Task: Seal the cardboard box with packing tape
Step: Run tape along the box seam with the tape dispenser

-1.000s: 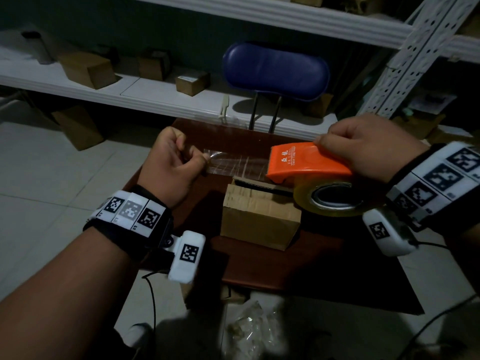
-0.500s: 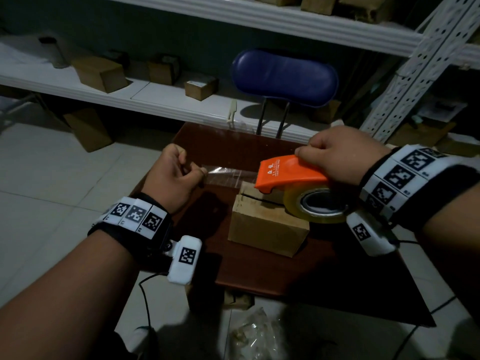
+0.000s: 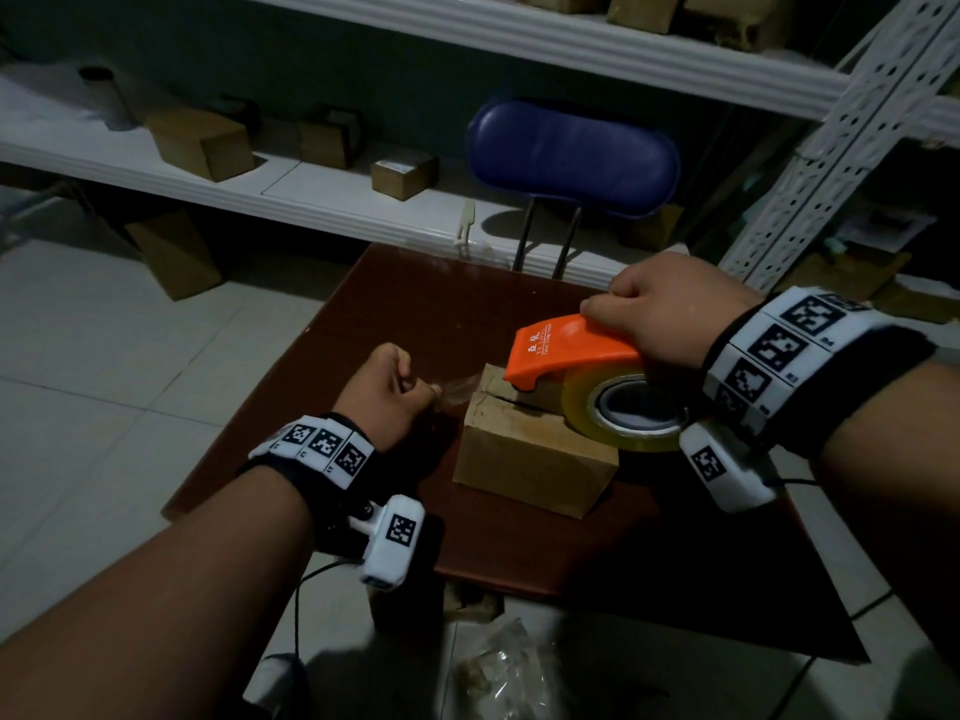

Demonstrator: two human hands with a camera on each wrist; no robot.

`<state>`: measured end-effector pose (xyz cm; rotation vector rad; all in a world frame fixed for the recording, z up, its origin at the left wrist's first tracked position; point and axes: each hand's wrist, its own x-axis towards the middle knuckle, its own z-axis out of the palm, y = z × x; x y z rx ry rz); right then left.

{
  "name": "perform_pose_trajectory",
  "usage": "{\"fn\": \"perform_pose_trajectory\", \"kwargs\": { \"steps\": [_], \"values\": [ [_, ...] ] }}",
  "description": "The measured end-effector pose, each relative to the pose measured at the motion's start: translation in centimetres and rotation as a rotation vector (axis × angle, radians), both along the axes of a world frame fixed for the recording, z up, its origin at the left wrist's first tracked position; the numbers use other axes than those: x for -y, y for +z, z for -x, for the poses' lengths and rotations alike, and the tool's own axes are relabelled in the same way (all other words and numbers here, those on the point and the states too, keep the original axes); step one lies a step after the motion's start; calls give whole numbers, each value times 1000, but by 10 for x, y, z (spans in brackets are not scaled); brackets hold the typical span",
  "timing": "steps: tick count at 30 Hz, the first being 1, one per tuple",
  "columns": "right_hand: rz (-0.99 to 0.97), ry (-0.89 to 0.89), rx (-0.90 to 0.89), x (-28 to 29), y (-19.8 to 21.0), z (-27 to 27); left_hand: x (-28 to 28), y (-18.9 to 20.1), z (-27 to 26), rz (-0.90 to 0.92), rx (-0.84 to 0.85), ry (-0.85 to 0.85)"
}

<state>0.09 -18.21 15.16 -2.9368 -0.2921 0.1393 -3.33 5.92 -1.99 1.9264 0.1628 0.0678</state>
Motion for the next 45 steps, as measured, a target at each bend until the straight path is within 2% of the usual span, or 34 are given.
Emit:
{"fn": "perform_pose_trajectory", "kwargs": {
  "steps": [5, 11, 15, 20, 22, 24, 28, 30, 32, 33, 35, 37, 41, 45],
  "values": [
    [28, -8, 4, -3, -2, -4, 7, -12, -4, 80, -77, -25],
    [20, -8, 1, -4, -4, -5, 19, -22, -9, 83, -158, -29],
    [6, -8, -3, -3, -4, -5, 31, -22, -11, -6, -152, -18],
    [18, 10, -5, -4, -2, -4, 30, -17, -11, -170, -220, 75],
    [15, 9, -11, -4, -2, -5, 29, -14, -10, -159, -211, 115],
    [10, 8, -13, -4, -3, -5, 30, -8, -16, -21, -174, 156],
    [4, 4, -26, -4, -2, -5, 49, 17, -25, 503, -177, 78],
    [19, 16, -25, -6, -2, -4, 57, 24, -23, 592, -221, 40],
    [24, 23, -15, -6, -3, -5, 62, 23, -22, 541, -230, -10],
    [25, 27, -10, -7, -3, -4, 64, 24, -20, 466, -215, -3],
    [42, 43, 0, -6, -3, -4, 69, 27, -19, 207, -159, -21],
    [47, 53, -4, -6, -4, -4, 68, 22, -21, 81, -95, -90],
    [24, 30, -31, -4, -8, -6, 67, 15, -25, -20, -106, -188],
    [12, 30, -75, -2, -9, -8, 67, 11, -25, 18, -119, -166]
  ]
}}
